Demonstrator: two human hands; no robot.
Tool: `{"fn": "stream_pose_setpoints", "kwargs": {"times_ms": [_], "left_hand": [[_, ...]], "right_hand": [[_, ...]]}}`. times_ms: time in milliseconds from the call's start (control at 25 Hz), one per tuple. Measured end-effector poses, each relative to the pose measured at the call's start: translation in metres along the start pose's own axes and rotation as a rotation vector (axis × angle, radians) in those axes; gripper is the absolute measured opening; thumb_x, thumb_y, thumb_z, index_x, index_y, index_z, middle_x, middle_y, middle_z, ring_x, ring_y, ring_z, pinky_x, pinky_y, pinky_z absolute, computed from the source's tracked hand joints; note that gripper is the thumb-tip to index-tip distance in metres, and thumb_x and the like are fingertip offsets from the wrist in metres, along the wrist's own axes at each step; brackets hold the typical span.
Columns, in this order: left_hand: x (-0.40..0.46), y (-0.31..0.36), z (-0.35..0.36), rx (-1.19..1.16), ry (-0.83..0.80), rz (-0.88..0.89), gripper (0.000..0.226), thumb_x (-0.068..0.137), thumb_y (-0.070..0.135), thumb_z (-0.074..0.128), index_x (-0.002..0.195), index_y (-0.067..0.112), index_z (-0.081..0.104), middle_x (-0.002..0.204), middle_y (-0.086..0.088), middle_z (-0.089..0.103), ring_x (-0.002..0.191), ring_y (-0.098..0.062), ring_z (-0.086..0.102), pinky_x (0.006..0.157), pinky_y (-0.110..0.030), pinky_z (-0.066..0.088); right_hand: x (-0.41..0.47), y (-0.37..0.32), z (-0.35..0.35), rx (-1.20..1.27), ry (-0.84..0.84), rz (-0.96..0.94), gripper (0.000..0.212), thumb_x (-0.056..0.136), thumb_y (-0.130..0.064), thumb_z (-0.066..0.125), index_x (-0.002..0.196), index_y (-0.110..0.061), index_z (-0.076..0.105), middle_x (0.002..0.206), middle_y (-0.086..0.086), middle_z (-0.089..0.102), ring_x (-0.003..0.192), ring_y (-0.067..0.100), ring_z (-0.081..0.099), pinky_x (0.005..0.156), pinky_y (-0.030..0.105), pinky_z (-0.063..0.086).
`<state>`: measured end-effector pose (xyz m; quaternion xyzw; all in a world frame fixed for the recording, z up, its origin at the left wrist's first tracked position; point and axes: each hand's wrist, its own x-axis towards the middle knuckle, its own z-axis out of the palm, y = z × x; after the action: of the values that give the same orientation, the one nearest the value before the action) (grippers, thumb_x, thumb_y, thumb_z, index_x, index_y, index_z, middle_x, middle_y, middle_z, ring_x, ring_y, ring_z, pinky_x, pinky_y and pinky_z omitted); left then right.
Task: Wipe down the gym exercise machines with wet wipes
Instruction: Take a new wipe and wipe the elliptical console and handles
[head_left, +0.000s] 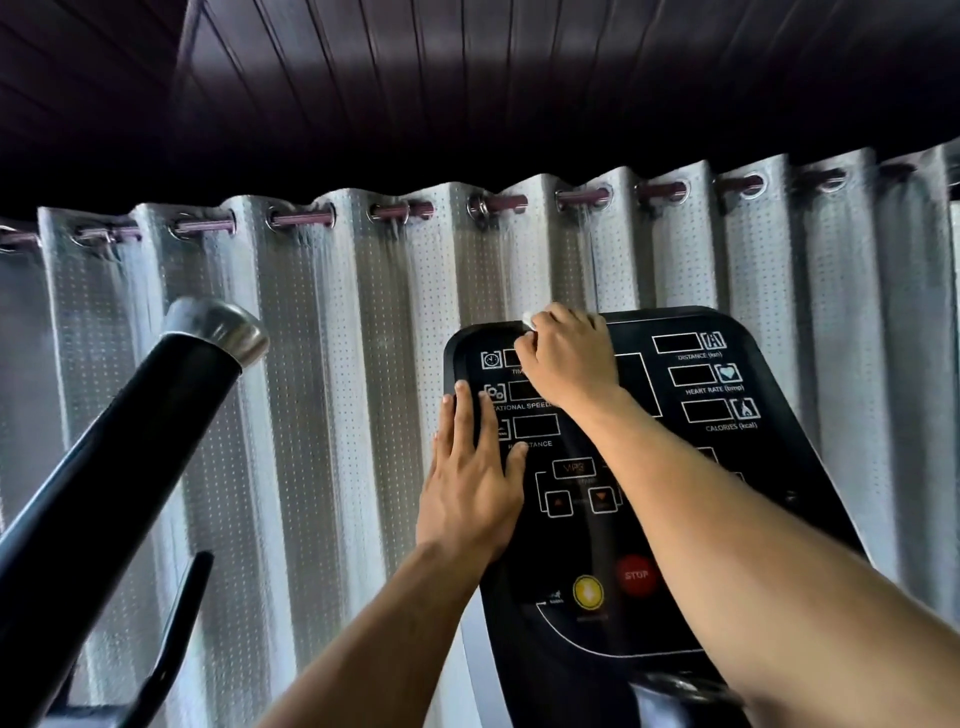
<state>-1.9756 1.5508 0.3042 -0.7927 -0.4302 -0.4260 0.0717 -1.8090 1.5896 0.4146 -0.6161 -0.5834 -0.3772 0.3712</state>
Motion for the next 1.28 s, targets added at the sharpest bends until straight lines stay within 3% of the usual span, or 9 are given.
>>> {"fn": "stream_pose_setpoints", "kwargs": {"times_ms": [160, 360, 480, 600, 720, 800, 920, 1120, 1280], "left_hand": [[-0.001, 0.0, 0.0, 0.017, 0.003, 0.008, 0.07, 0.109, 0.056, 0.021, 0.166, 0.023, -0.002, 0.169, 0.006, -0.028, 0.154, -0.01, -0.029, 0.131, -0.038, 0.008], [-0.002, 0.005, -0.003, 0.177, -0.012, 0.052, 0.073, 0.106, 0.058, 0.008, 0.165, 0.019, -0.008, 0.17, 0.001, -0.026, 0.153, -0.012, -0.032, 0.128, -0.037, -0.012], [-0.001, 0.007, -0.006, 0.257, -0.057, 0.123, 0.076, 0.1, 0.061, 0.001, 0.165, 0.022, -0.009, 0.17, 0.002, -0.025, 0.152, -0.011, -0.033, 0.126, -0.039, -0.019], [0.0, 0.011, -0.007, 0.331, -0.083, 0.133, 0.078, 0.101, 0.062, 0.003, 0.166, 0.019, -0.003, 0.173, -0.003, -0.015, 0.158, -0.015, -0.019, 0.129, -0.043, -0.01], [0.008, 0.022, -0.008, 0.43, -0.023, 0.146, 0.075, 0.106, 0.06, 0.015, 0.163, 0.011, 0.016, 0.172, -0.013, 0.012, 0.159, -0.028, 0.01, 0.129, -0.05, 0.009], [0.009, 0.027, -0.008, 0.445, -0.023, 0.129, 0.081, 0.103, 0.068, 0.017, 0.16, 0.01, 0.021, 0.169, -0.015, 0.019, 0.156, -0.03, 0.015, 0.129, -0.052, 0.009], [0.008, 0.022, -0.005, 0.436, -0.038, 0.157, 0.09, 0.1, 0.075, 0.011, 0.164, 0.013, 0.014, 0.172, -0.015, 0.011, 0.16, -0.029, 0.005, 0.13, -0.052, -0.003], [0.014, 0.018, 0.004, 0.415, -0.064, 0.388, 0.082, 0.098, 0.072, 0.006, 0.167, 0.029, 0.006, 0.174, 0.002, -0.006, 0.16, -0.016, -0.01, 0.128, -0.049, -0.009], [0.014, 0.017, 0.003, 0.391, -0.065, 0.375, 0.082, 0.094, 0.071, -0.004, 0.166, 0.032, -0.004, 0.173, 0.006, -0.014, 0.159, -0.013, -0.016, 0.129, -0.046, -0.008]], "right_hand": [[0.001, 0.001, -0.002, -0.023, -0.179, -0.052, 0.071, 0.092, -0.061, 0.025, 0.145, -0.022, 0.052, 0.153, 0.002, 0.05, 0.143, 0.025, 0.041, 0.119, 0.055, 0.025], [-0.002, 0.028, -0.017, 0.01, -0.002, -0.094, 0.046, 0.094, -0.037, 0.043, 0.109, -0.007, 0.073, 0.11, 0.006, 0.069, 0.104, 0.025, 0.058, 0.088, 0.043, 0.055], [-0.006, 0.057, -0.019, -0.108, -0.124, 0.021, 0.072, 0.092, -0.052, 0.019, 0.132, -0.009, 0.062, 0.139, 0.01, 0.059, 0.132, 0.028, 0.05, 0.114, 0.048, 0.039], [-0.011, 0.065, -0.015, -0.077, -0.185, -0.003, 0.071, 0.095, -0.055, 0.019, 0.152, -0.02, 0.044, 0.161, 0.002, 0.039, 0.152, 0.021, 0.028, 0.126, 0.052, 0.013], [-0.013, 0.063, -0.019, -0.086, -0.028, -0.042, 0.062, 0.093, -0.048, 0.026, 0.134, -0.02, 0.064, 0.14, 0.001, 0.061, 0.131, 0.024, 0.048, 0.117, 0.044, 0.03], [-0.016, 0.061, -0.021, -0.15, 0.034, 0.108, 0.061, 0.094, -0.047, 0.025, 0.119, -0.016, 0.071, 0.125, 0.003, 0.066, 0.118, 0.026, 0.054, 0.11, 0.046, 0.034], [-0.009, 0.065, -0.021, -0.131, -0.142, 0.246, 0.064, 0.098, -0.054, 0.026, 0.139, -0.018, 0.059, 0.147, 0.004, 0.054, 0.14, 0.026, 0.042, 0.122, 0.052, 0.018], [0.017, 0.116, -0.067, -0.12, -0.53, 0.044, 0.063, 0.105, -0.056, 0.028, 0.16, -0.025, 0.028, 0.168, -0.001, 0.023, 0.154, 0.022, 0.024, 0.127, 0.048, 0.01], [-0.002, 0.129, -0.068, -0.337, -0.438, 0.223, 0.079, 0.103, -0.062, 0.021, 0.154, -0.004, 0.036, 0.159, 0.018, 0.037, 0.146, 0.035, 0.032, 0.121, 0.049, 0.029]]}}
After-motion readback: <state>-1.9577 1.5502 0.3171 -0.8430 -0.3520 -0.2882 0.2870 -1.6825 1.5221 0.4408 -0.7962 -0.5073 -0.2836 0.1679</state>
